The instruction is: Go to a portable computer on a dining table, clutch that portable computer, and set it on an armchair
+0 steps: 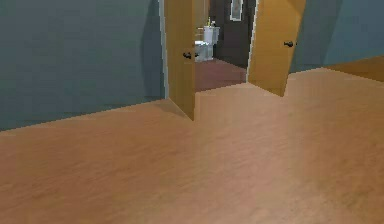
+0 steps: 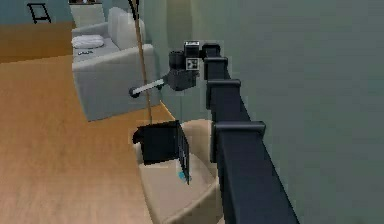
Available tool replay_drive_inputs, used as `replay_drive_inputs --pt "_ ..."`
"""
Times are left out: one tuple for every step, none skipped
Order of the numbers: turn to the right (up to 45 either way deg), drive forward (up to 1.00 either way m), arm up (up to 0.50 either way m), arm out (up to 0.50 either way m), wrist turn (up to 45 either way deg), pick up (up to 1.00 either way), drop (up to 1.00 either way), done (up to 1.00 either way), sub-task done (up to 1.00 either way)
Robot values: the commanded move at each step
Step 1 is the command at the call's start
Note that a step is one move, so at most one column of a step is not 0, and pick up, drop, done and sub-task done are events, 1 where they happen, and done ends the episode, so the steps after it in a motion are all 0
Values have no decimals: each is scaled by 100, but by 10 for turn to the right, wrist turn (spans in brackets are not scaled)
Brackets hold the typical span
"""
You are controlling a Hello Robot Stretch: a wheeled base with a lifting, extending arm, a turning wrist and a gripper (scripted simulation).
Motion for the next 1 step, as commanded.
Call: replay_drive_inputs --pt "0 0 0 0 0 0 0 100 0"
